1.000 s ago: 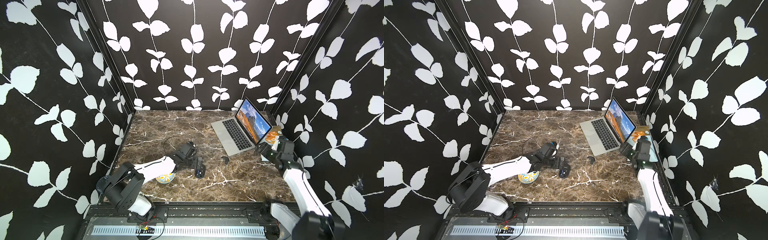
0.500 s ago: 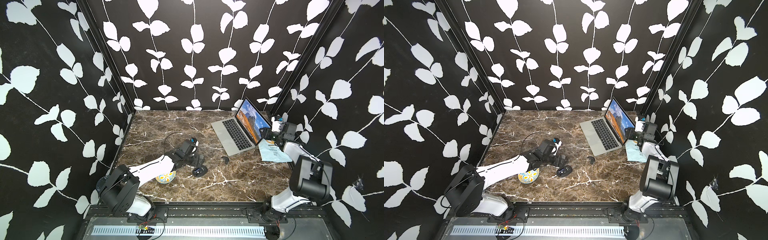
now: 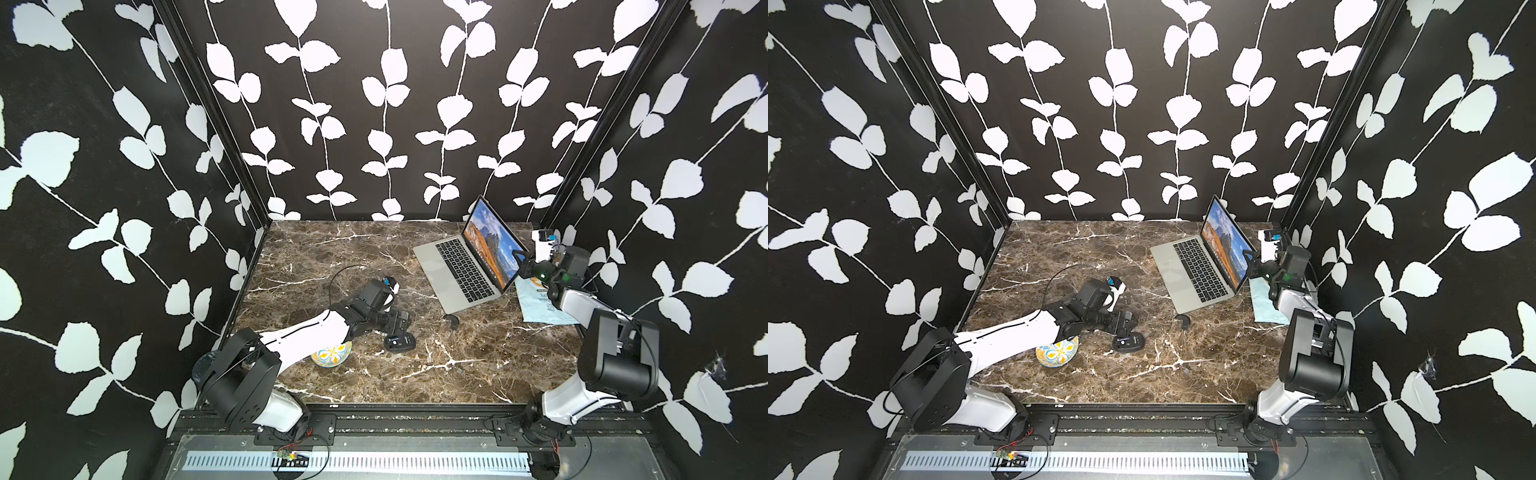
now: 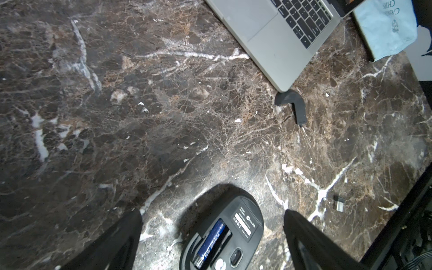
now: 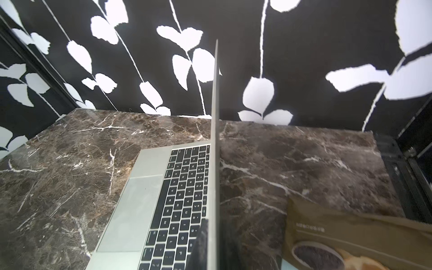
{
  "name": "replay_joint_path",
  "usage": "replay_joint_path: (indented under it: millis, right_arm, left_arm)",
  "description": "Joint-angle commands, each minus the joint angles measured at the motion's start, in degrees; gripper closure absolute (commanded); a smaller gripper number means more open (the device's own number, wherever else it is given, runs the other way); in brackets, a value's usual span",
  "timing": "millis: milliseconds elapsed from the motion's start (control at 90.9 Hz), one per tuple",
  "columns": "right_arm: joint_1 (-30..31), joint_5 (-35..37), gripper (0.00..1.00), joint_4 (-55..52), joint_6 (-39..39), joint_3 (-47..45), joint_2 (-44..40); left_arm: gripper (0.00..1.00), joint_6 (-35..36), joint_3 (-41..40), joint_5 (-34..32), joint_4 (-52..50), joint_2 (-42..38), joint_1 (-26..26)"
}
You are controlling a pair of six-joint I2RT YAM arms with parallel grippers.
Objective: Insert the wireless mouse receiver into the laptop
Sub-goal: Move the laptop to the center of the board.
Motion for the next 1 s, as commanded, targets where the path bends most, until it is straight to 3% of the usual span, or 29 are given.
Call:
replay_joint_path:
  millis: [0, 407, 715, 759, 803, 847, 869, 913, 990]
  right_arm:
    - [4.4, -5.0, 0.96, 6.4, 1.9, -1.6, -1.8]
    - [21.6, 1.8, 0.96, 18.5, 9.6, -5.1, -0.5]
    - [30.6, 19.0, 0.92, 20.5, 11.1, -8.6, -1.9]
    - [30.9, 20.8, 0.85, 19.9, 11.8, -9.2, -2.8]
    - [31.1, 22.5, 0.69, 18.2, 12.4, -9.3, -4.1]
    - [31.0, 25.2, 0.37, 13.9, 13.0, -9.3, -6.8]
    - [31.0, 26.9, 0.28, 11.1, 13.8, -9.3, -8.2]
    - [31.1, 30.9, 0.21, 3.2, 15.4, -8.7, -11.6]
    - [31.2, 37.2, 0.20, -12.5, 20.9, -7.2, -17.9]
  left_arm:
    - [0.02, 1.1, 1.3, 0.0, 0.6, -0.9, 0.4]
    - [0.02, 1.7, 3.0, -1.5, 0.2, 0.2, 0.5]
    - [0.02, 1.4, 3.0, -2.1, 0.6, 0.5, 1.1]
    - [0.02, 1.4, 3.0, -2.1, 0.7, 0.6, 1.1]
    - [0.02, 1.5, 2.9, -2.2, 0.9, 0.5, 1.2]
    - [0.01, 1.4, 2.7, -2.3, 1.4, 0.2, 1.4]
    - [0.02, 1.5, 2.4, -2.4, 1.9, -0.1, 1.4]
    - [0.02, 1.7, 1.7, -2.1, 3.0, -0.7, 1.5]
    - [0.01, 2.3, 0.7, -1.6, 4.8, -1.9, 1.6]
